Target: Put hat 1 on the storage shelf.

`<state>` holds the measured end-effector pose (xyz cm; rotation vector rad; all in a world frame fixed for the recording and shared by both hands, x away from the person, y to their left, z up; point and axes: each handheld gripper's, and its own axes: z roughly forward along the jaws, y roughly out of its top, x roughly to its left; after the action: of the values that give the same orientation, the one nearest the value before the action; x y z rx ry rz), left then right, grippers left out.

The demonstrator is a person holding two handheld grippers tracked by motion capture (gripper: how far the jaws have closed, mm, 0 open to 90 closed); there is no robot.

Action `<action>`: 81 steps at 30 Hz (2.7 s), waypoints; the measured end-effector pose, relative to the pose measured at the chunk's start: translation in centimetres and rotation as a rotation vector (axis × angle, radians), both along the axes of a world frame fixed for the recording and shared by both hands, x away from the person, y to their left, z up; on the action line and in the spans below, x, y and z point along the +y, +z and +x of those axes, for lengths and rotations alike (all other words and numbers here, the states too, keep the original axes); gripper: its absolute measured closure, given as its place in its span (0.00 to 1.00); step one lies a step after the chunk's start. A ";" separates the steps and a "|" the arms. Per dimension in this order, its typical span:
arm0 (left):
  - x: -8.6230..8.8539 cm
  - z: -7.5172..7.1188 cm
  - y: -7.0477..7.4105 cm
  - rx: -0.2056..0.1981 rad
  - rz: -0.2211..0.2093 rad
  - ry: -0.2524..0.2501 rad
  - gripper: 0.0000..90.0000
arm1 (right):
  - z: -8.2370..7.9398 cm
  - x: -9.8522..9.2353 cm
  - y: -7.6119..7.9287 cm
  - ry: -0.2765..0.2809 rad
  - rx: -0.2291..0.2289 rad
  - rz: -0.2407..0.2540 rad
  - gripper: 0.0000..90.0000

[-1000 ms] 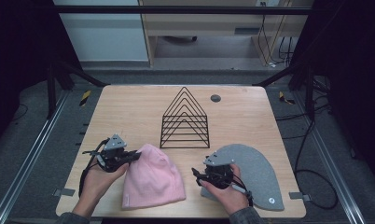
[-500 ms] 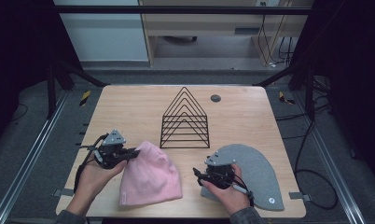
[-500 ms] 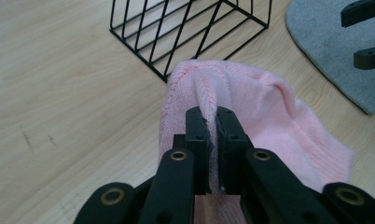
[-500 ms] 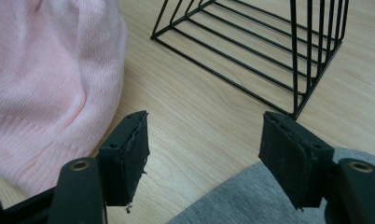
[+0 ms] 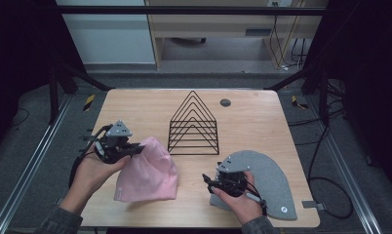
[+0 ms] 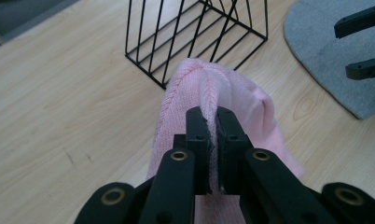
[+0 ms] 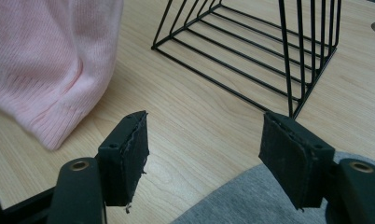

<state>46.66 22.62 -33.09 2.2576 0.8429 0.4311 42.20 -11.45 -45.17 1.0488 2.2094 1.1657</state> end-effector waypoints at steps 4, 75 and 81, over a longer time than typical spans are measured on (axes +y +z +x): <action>-0.2 0.0 1.9 -0.044 -0.005 -0.008 0.95 | -0.1 0.1 1.0 -0.004 -0.016 0.012 0.36; 2.0 -0.8 11.8 -0.229 -0.149 -0.021 0.95 | 5.8 14.0 11.8 0.217 0.002 -0.017 0.68; 2.3 -0.4 11.7 -0.229 -0.155 -0.007 0.94 | 6.4 13.7 12.4 0.246 0.022 -0.008 0.89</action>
<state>46.24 24.89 -21.37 2.0228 0.7242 0.5875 48.57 2.21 -32.79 0.8055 2.4104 1.2497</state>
